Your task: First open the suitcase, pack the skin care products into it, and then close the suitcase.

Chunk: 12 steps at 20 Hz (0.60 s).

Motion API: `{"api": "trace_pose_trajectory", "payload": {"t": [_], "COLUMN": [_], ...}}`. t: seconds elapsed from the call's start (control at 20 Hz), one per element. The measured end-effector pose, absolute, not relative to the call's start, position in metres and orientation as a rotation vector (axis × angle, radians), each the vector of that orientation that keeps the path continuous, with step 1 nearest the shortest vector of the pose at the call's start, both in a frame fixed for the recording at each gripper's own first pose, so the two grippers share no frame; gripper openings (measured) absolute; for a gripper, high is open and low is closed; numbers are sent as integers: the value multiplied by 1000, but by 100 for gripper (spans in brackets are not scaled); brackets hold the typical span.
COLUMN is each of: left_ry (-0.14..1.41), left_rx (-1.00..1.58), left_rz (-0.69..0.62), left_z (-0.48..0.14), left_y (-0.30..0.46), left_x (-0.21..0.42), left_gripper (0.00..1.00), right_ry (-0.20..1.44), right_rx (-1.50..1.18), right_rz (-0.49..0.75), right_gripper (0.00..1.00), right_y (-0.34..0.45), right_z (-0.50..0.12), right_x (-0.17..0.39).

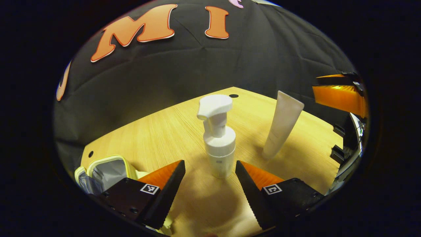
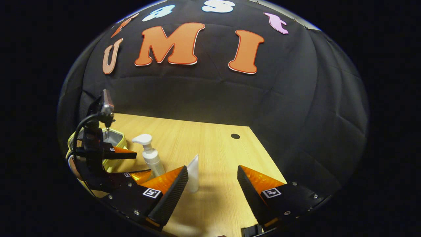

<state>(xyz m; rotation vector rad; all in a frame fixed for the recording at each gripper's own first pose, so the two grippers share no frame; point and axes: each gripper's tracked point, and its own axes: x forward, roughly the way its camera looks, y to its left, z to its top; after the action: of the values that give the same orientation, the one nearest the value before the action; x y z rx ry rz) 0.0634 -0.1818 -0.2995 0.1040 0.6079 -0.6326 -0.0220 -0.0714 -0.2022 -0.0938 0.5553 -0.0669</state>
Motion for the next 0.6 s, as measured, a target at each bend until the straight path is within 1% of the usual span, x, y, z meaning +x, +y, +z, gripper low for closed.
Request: {"api": "trace_pose_trajectory", "payload": {"t": [0.2,0.3,0.35,0.4,0.5,0.55,0.6], "left_ry": [643,664,685,689,684,684,687], "left_rx": [74,51,50,41,31,35,49], "left_rz": [-633,-635,-633,-635,-634,-635,-630], "left_z": [-321,-334,-342,-344,-340,-344,-343], "left_y": [-203,-211,-214,-217,-221,-223,-222], "left_x": [74,76,75,75,77,80,80], "left_gripper": [99,92,82,80,71,63,64], "right_ry": [584,593,599,600,608,619,625], "right_rx": [-87,-109,-118,-120,-98,-92,-89], "right_rz": [-79,-85,-89,-96,-96,-91,-84], "right_gripper": [96,96,96,96,96,96,96], "right_y": [-84,-93,-97,-101,-103,-103,-102], "right_z": [-206,-206,-207,-207,-212,-216,-221], "right_x": [-28,-31,-32,-33,-33,-34,-35]}}
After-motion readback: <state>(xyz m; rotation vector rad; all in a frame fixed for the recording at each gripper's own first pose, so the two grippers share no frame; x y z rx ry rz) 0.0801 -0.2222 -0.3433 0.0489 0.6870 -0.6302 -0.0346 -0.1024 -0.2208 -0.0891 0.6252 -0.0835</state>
